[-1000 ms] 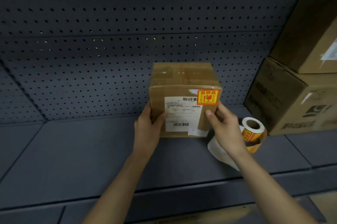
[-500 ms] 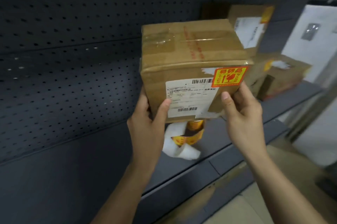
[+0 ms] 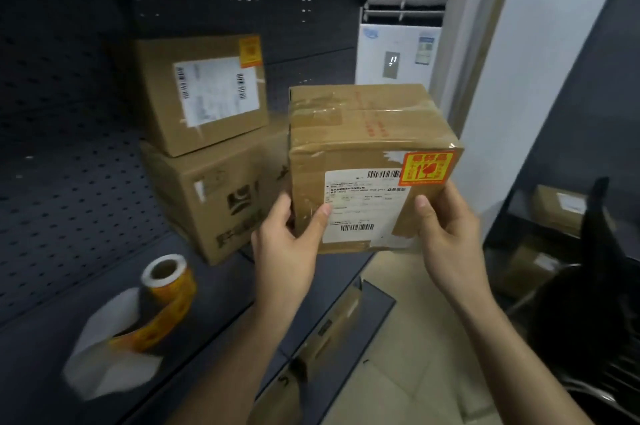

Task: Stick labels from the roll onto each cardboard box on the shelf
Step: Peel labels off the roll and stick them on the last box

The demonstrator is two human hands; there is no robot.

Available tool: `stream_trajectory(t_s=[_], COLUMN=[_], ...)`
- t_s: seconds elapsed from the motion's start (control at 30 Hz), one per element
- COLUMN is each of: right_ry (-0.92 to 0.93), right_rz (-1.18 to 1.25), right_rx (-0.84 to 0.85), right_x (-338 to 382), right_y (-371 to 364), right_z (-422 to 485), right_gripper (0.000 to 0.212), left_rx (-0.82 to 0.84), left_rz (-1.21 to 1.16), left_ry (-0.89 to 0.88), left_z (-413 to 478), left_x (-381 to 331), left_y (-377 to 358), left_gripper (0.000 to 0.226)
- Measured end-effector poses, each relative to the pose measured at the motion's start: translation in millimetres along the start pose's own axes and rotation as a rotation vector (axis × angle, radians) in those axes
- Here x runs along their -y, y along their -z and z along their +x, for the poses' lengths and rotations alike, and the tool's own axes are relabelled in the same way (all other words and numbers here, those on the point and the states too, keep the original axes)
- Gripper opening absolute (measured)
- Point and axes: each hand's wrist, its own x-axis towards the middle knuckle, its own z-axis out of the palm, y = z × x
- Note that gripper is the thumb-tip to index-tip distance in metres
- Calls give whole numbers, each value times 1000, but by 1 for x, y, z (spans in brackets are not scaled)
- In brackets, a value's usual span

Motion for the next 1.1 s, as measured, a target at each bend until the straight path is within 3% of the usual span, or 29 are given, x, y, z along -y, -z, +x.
stream_trajectory(t_s=[0.2, 0.4, 0.83, 1.1], right_ry=[-39, -63, -33, 47], right_rz=[-47, 3, 22, 106], right_rx=[-57, -55, 42, 161], right_x=[-50, -94, -174, -193], right_y=[89, 119, 106, 61], right_z=[38, 78, 239, 328], right_gripper=[29, 32, 33, 35], left_rx=[87, 115, 34, -180], left_rz=[-25, -29, -36, 153], left_ry=[8, 43, 39, 4], left_z=[15, 49, 188, 254], left_x=[14, 33, 86, 99], left_y=[-108, -169, -247, -245], left_gripper=[28, 34, 28, 32])
